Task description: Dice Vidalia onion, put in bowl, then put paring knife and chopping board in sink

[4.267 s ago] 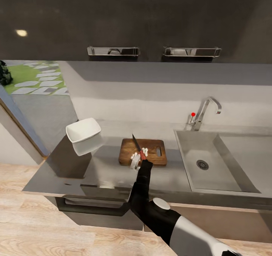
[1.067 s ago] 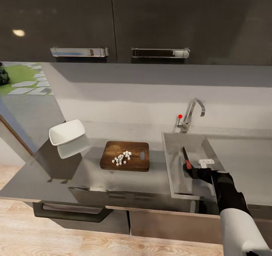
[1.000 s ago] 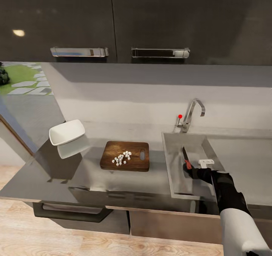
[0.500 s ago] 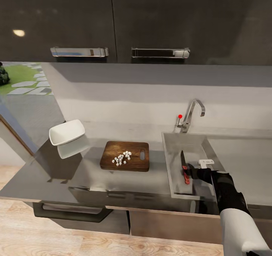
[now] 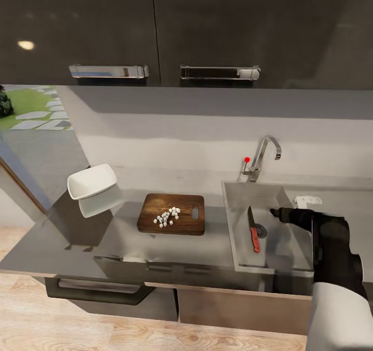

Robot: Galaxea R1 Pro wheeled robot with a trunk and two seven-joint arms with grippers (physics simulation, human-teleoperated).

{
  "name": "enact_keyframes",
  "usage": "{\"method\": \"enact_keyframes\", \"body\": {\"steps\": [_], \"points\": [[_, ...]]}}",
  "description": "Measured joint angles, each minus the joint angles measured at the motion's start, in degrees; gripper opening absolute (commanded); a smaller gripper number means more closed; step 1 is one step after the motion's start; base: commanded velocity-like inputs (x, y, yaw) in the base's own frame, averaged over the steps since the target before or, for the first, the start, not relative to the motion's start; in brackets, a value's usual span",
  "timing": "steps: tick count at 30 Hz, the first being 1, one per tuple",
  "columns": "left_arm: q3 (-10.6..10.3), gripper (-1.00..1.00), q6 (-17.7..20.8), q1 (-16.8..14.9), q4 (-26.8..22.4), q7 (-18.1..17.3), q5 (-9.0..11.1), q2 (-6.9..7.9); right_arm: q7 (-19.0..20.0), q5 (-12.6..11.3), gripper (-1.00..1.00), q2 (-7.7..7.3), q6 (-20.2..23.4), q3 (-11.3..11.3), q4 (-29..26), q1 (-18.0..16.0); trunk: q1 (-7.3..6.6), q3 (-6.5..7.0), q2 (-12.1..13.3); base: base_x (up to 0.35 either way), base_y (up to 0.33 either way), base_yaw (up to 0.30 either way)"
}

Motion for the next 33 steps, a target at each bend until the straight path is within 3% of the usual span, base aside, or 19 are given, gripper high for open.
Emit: {"method": "enact_keyframes", "body": {"steps": [4,19,33], "points": [[0.02,1.0,-0.08,0.0,0.26,0.0,-0.07,-0.01,1.93,-0.03,1.0,0.95,3.68,0.47,-4.11,0.01,0.0,0.0,0.01,0.0,0.0,0.0],[0.05,1.0,-0.09,0.0,0.3,-0.07,-0.09,-0.02,2.49,0.14,1.0,2.35,4.23,0.85,-4.66,0.02,0.0,0.0,0.01,0.0,0.008,0.0],[0.0,1.0,-0.1,0.0,0.29,-0.16,-0.08,-0.01,2.53,0.13,1.0,2.37,4.25,0.85,-4.65,0.03,0.0,0.0,0.01,0.0,0.269,0.0]]}}
